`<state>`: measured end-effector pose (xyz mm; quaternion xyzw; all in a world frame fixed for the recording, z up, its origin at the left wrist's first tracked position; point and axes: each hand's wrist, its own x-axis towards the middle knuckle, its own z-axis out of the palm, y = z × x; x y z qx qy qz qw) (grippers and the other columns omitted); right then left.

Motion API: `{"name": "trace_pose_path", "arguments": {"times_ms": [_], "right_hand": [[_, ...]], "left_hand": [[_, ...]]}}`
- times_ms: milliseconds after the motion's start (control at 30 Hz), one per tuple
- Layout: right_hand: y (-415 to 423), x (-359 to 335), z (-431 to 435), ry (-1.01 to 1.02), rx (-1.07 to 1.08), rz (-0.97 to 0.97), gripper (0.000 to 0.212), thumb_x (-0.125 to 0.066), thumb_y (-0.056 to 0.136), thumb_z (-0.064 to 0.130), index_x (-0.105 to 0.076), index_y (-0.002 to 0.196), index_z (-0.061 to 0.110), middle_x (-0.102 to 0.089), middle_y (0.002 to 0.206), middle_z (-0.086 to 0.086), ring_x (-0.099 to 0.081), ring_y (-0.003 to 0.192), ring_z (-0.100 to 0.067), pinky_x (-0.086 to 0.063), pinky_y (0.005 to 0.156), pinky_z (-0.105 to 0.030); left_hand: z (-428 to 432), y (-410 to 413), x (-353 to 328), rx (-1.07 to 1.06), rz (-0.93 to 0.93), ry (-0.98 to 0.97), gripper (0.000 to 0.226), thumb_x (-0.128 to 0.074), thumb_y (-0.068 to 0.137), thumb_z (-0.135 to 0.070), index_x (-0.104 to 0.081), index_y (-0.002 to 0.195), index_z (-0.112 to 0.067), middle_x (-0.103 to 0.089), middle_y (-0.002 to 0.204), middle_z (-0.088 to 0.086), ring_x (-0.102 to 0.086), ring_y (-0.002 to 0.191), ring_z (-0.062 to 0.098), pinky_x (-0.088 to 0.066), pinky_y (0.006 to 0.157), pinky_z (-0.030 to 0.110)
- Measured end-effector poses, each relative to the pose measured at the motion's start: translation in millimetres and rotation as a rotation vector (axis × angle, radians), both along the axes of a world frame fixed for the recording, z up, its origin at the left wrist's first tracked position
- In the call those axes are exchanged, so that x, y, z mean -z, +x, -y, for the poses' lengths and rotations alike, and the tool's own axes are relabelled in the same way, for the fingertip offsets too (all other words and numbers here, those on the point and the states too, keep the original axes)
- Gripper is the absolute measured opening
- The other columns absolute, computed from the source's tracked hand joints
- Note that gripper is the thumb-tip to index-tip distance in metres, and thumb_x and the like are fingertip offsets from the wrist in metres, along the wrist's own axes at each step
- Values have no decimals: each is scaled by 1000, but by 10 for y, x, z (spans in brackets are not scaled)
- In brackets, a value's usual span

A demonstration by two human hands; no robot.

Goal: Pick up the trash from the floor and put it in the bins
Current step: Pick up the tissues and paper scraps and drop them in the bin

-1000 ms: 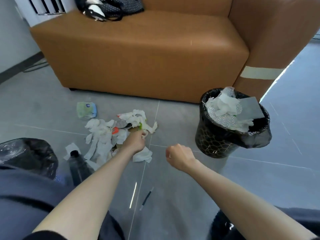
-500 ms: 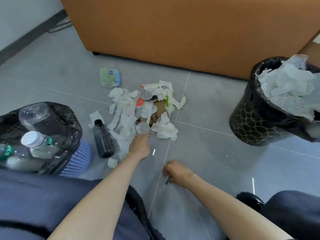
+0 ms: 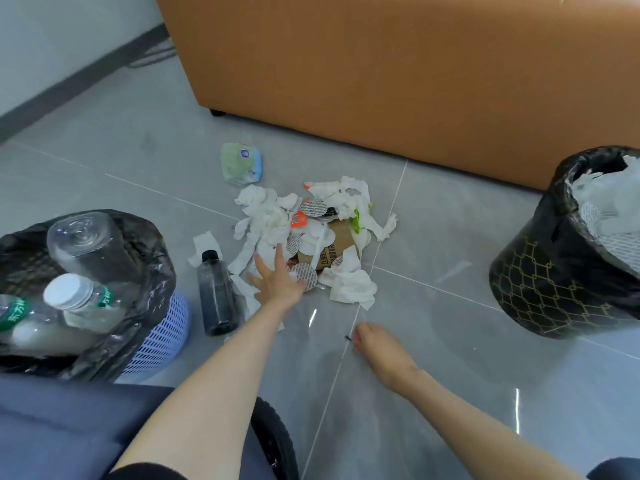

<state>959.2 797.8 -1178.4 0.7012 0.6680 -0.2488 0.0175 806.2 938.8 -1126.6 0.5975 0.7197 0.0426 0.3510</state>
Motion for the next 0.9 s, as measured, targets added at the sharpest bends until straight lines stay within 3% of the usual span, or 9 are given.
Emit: {"name": "trace_pose_path", "arguments": {"times_ms": [100, 200, 367, 467, 567, 667, 800, 900], "right_hand": [[67, -139, -388, 126, 73, -48, 16, -45, 94, 4, -54, 108, 5, -54, 115, -12, -51, 105, -29, -42, 83, -33], [92, -219, -716, 204, 127, -62, 14, -49, 96, 11, -58, 107, 8, -33, 140, -10, -32, 124, -29, -39, 97, -29], [74, -157, -1042, 84, 65, -25, 12, -52, 96, 15, -63, 99, 10, -2, 159, -2, -18, 134, -33, -45, 96, -37], [50, -62, -1031, 58, -1, -5, 18, -58, 92, 15, -57, 110, 12, 7, 159, -1, -16, 137, -30, -45, 97, -39], [14, 6, -933, 110, 31, -50, 37, -58, 88, 6, -47, 122, 16, -4, 158, -1, -26, 132, -28, -45, 98, -39], [-24, 90, -773, 149, -3, -31, 43, -50, 89, 0, -47, 129, 16, -34, 144, -4, -39, 119, -27, -43, 95, -36], [-35, 80, -599, 130, 52, -55, 41, -50, 86, -4, -57, 123, 13, -52, 125, -6, -47, 110, -27, -43, 88, -34], [19, -36, -509, 26, 98, -79, 41, -53, 79, -8, -62, 113, 13, -56, 120, -8, -54, 107, -28, -43, 85, -31]], "left_hand": [[-78, -92, 111, -74, 40, -75, 101, -71, 80, -37, 4, 147, -42, 19, 156, 10, 12, 143, 40, -14, 113, 56], [-75, -178, 288, -75, 80, -124, 104, -73, 77, -39, 4, 147, -44, 6, 157, 14, -1, 143, 41, -18, 113, 55], [-19, -210, 444, 79, -126, 29, 83, -67, 81, -42, -15, 146, -42, -25, 143, 16, -30, 130, 37, -36, 103, 45], [9, -178, 453, 94, -113, 69, 66, -66, 84, -34, -32, 140, -38, -30, 135, 15, -35, 122, 35, -39, 100, 38], [62, -163, 446, 113, -117, 134, 49, -61, 88, -20, -45, 132, -33, -34, 131, 15, -36, 118, 34, -39, 96, 32], [162, -141, 440, 120, -95, 172, 42, -62, 86, -12, -52, 124, -27, -37, 128, 13, -40, 116, 32, -38, 96, 31], [301, -111, 426, 94, -42, 161, 39, -50, 81, 6, -59, 107, -21, -41, 124, 10, -46, 109, 30, -41, 90, 30], [378, -76, 361, 109, 14, 136, 36, -50, 81, 7, -60, 103, -19, -51, 117, 10, -52, 103, 29, -44, 87, 30]]}}
